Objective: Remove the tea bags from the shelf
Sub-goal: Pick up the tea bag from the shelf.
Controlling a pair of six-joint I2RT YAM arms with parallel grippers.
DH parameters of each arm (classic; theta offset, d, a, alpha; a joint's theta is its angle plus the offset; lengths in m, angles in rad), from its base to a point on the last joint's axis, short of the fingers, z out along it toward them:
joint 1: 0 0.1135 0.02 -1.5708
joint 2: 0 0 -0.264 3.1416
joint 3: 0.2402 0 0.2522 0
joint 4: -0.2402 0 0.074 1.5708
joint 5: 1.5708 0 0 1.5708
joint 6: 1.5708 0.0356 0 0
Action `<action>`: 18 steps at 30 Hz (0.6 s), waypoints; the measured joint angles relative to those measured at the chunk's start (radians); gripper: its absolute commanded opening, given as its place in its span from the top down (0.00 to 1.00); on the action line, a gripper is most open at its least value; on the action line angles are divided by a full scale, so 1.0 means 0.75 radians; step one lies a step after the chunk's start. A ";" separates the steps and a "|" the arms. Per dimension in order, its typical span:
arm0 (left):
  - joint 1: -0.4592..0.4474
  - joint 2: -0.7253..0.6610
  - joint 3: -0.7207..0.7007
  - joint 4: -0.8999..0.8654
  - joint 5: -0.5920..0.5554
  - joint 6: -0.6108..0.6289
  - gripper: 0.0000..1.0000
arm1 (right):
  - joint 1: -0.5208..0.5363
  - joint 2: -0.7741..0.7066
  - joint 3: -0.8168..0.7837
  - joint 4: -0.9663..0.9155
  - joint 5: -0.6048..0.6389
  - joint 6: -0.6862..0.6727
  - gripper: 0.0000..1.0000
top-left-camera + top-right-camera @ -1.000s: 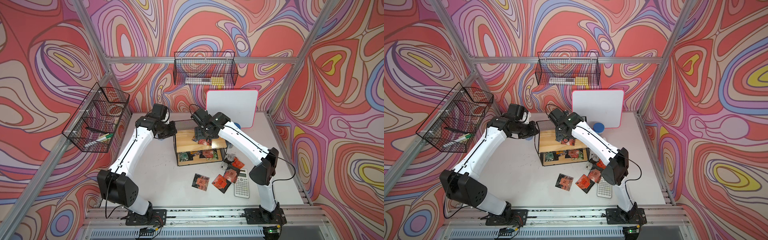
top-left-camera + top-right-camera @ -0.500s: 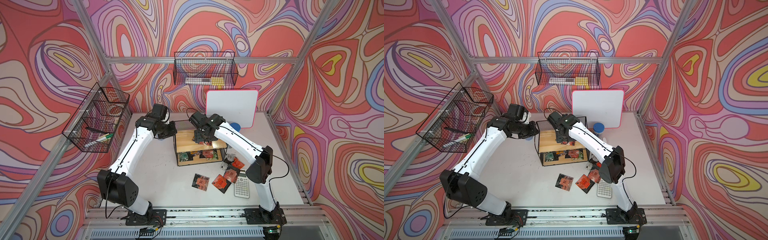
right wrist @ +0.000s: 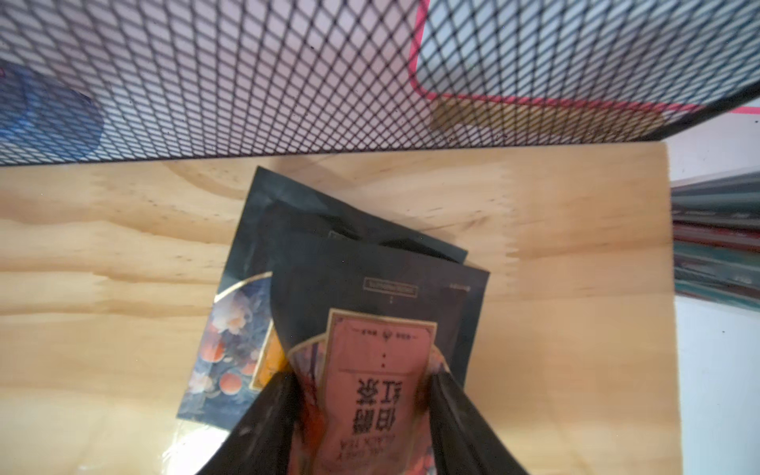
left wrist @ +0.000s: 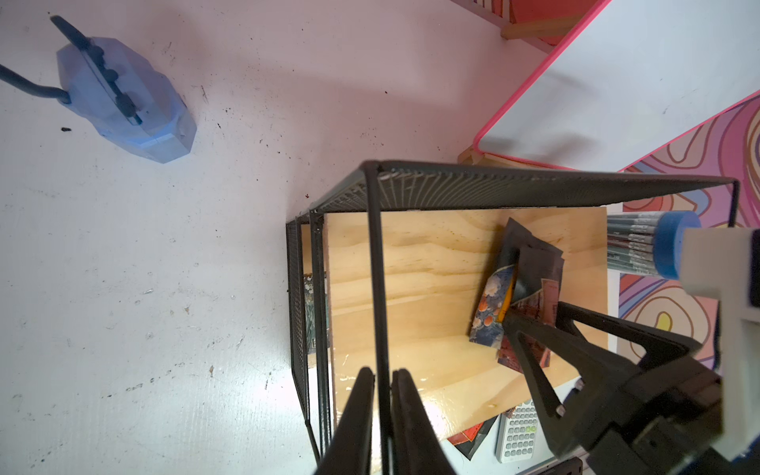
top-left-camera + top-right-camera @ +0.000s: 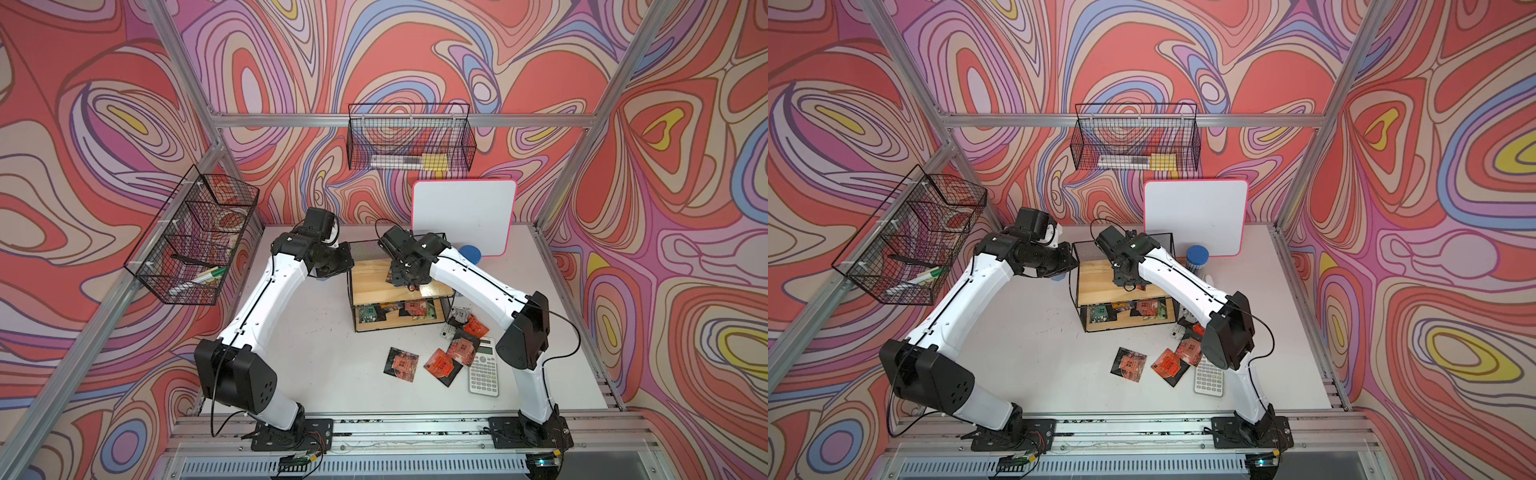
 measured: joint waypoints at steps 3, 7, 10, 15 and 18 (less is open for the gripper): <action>0.000 0.000 0.000 0.000 -0.001 0.000 0.85 | 0.000 -0.005 -0.007 0.002 0.000 0.007 0.54; 0.000 0.000 0.000 0.000 0.000 0.000 0.85 | 0.000 -0.007 -0.007 0.002 0.000 0.016 0.57; 0.000 0.000 0.000 0.000 0.000 0.000 0.85 | 0.000 -0.007 -0.005 -0.002 0.000 0.020 0.62; 0.000 0.000 0.000 0.000 -0.001 0.000 0.85 | -0.002 -0.007 0.008 -0.023 -0.001 0.026 0.73; 0.000 0.000 0.000 0.000 -0.001 0.000 0.85 | -0.003 -0.007 0.016 -0.039 -0.001 0.030 0.76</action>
